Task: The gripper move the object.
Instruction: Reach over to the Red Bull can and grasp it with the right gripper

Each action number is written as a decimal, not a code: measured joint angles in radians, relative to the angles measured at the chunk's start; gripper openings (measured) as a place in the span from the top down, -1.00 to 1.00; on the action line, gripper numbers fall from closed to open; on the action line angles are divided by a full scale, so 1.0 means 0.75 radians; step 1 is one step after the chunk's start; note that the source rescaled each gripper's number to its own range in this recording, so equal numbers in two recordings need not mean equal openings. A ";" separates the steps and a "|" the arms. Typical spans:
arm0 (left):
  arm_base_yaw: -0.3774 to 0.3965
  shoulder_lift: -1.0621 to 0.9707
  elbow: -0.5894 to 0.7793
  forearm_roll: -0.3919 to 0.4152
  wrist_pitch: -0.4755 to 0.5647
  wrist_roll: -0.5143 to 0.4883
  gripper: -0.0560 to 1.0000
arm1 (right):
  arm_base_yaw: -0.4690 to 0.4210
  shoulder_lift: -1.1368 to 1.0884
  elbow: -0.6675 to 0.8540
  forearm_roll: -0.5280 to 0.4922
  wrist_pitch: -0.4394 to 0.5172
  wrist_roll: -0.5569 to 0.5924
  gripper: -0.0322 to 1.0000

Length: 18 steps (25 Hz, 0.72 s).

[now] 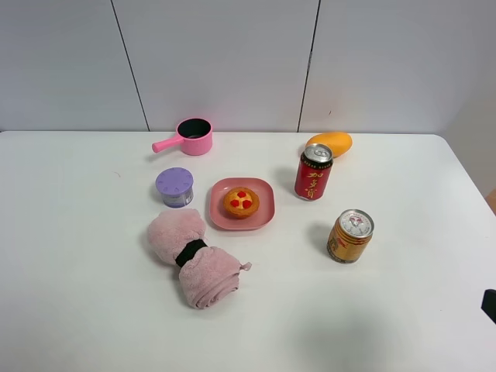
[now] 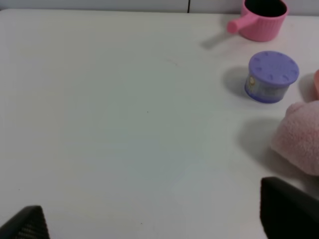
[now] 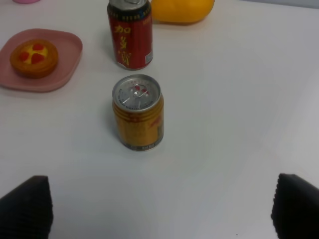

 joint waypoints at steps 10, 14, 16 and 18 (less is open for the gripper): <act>0.000 0.000 0.000 0.000 0.000 0.000 -1.00 | 0.000 0.000 0.000 0.000 0.000 0.002 -1.00; 0.000 0.000 0.000 0.000 0.000 0.000 -1.00 | 0.000 0.005 -0.044 0.000 -0.020 0.061 -1.00; 0.000 0.000 0.000 0.000 0.000 0.000 -1.00 | 0.000 0.061 -0.113 0.000 -0.028 0.087 -1.00; 0.000 0.000 0.000 0.000 0.000 0.000 -1.00 | 0.000 0.157 -0.193 0.002 -0.029 0.092 -1.00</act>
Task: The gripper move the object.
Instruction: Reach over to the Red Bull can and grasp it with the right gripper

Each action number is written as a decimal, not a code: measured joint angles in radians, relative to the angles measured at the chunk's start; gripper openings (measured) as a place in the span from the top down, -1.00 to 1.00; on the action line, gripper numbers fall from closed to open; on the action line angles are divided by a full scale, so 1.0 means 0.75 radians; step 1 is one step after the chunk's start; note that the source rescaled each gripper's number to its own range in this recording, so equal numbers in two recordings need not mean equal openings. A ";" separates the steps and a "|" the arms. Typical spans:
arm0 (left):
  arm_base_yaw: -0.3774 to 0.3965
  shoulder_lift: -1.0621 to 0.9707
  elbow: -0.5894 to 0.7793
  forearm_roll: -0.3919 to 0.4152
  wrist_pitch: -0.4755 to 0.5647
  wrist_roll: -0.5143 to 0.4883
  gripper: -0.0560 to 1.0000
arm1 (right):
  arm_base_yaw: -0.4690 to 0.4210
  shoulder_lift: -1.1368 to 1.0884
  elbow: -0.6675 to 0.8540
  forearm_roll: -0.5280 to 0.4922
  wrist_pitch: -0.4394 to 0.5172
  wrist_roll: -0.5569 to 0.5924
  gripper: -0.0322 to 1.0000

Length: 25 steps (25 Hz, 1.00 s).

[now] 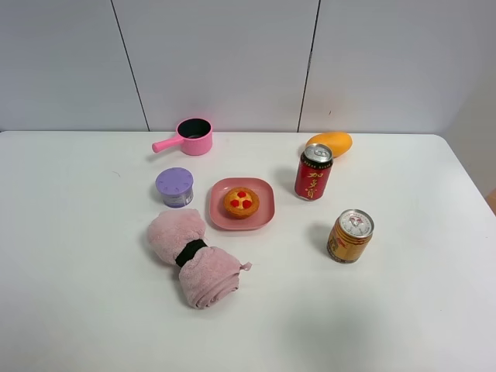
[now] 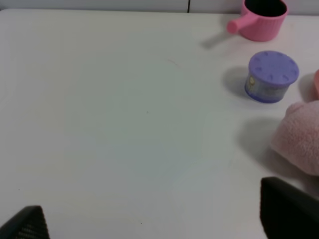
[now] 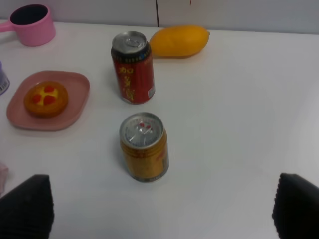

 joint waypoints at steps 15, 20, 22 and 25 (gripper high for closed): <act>0.000 0.000 0.000 0.000 0.000 0.000 -1.00 | 0.000 1.077 -0.283 0.045 -0.144 -0.014 -1.00; 0.000 0.000 0.000 0.000 0.000 0.000 -1.00 | 0.000 1.380 -0.283 0.180 -0.202 -0.136 -1.00; 0.000 0.000 0.000 0.000 0.000 0.000 -1.00 | 0.000 1.459 -0.283 0.199 -0.251 -0.163 -1.00; 0.000 0.000 0.000 0.000 0.000 0.000 -1.00 | 0.012 1.551 -0.283 0.200 -0.313 -0.181 -1.00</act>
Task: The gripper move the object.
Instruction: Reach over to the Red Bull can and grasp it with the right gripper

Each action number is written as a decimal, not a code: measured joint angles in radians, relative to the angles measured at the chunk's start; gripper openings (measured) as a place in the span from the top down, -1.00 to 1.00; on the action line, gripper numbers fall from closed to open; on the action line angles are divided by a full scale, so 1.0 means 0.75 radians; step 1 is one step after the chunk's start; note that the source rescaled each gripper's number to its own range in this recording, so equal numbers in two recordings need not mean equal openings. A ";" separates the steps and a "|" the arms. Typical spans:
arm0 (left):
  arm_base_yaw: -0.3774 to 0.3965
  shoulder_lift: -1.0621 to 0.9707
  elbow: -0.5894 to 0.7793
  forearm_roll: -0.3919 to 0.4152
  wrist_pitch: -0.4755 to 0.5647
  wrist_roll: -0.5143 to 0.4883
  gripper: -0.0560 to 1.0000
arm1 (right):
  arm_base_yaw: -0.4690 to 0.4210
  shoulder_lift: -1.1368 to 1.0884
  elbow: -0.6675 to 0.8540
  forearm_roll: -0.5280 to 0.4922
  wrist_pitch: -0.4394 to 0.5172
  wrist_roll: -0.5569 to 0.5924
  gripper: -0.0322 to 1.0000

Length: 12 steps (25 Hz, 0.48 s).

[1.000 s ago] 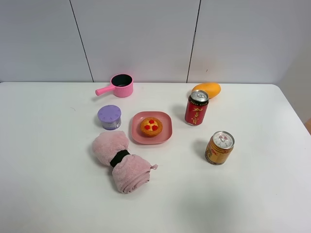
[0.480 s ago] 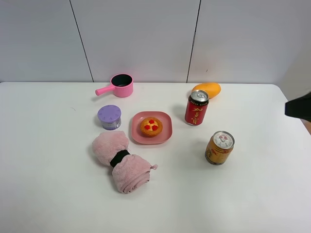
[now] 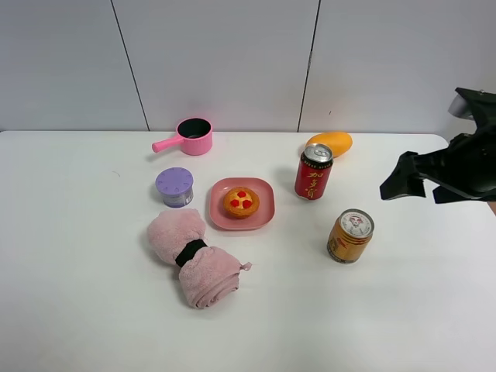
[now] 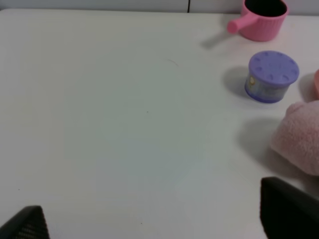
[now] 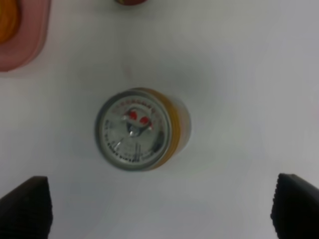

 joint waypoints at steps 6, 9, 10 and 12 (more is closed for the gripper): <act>0.000 0.000 0.000 0.000 0.000 0.000 -1.00 | 0.173 0.116 -0.001 0.002 -0.124 -0.007 -1.00; 0.000 0.000 0.000 0.000 0.000 0.000 -1.00 | 0.253 0.171 -0.001 0.002 -0.188 0.002 -1.00; 0.000 0.000 0.000 0.000 0.000 0.000 -1.00 | 0.264 0.189 -0.001 0.002 -0.207 0.023 -1.00; 0.000 0.000 0.000 0.000 0.000 0.000 -1.00 | 0.269 0.224 -0.001 -0.016 -0.229 0.062 -1.00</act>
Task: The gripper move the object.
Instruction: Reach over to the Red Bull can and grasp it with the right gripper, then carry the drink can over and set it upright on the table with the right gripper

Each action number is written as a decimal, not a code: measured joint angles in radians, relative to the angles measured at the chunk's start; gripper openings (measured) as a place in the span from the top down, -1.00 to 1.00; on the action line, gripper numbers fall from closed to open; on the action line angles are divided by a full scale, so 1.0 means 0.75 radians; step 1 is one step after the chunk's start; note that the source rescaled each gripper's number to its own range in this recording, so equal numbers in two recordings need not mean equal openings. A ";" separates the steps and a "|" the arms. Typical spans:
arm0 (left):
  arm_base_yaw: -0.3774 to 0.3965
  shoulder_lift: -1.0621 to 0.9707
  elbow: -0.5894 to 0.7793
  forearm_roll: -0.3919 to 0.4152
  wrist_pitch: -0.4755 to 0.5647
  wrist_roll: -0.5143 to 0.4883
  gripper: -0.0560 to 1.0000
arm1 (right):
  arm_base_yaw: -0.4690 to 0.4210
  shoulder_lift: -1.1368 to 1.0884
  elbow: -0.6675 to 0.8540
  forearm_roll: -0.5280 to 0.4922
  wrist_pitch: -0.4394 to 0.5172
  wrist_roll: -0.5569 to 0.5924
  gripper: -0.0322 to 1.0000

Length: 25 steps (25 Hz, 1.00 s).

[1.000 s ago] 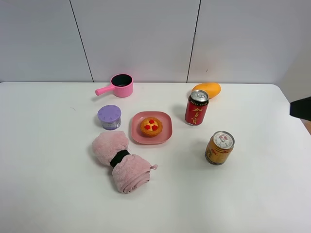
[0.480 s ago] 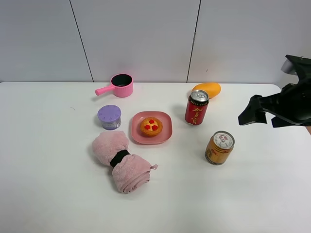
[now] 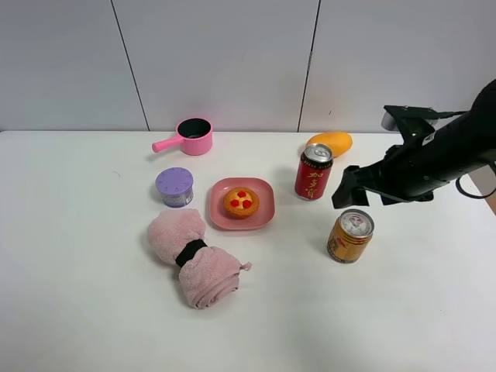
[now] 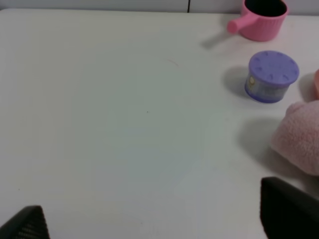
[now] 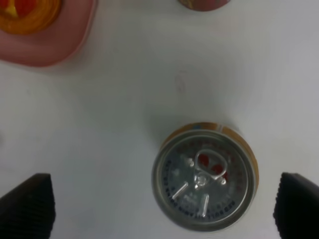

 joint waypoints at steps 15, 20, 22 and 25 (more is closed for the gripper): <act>0.000 0.000 0.000 0.000 0.000 0.000 -1.00 | 0.000 0.265 -0.001 -0.155 -0.050 0.114 -1.00; 0.000 0.000 0.000 0.000 0.000 0.000 -1.00 | 0.000 0.322 -0.001 -0.154 -0.061 0.106 -0.30; 0.000 0.000 0.000 0.000 0.000 0.000 -1.00 | 0.003 0.329 -0.001 -0.144 -0.064 0.104 0.94; 0.000 0.000 0.000 0.000 0.000 0.000 -1.00 | 0.003 0.329 -0.001 -0.146 -0.067 0.104 0.85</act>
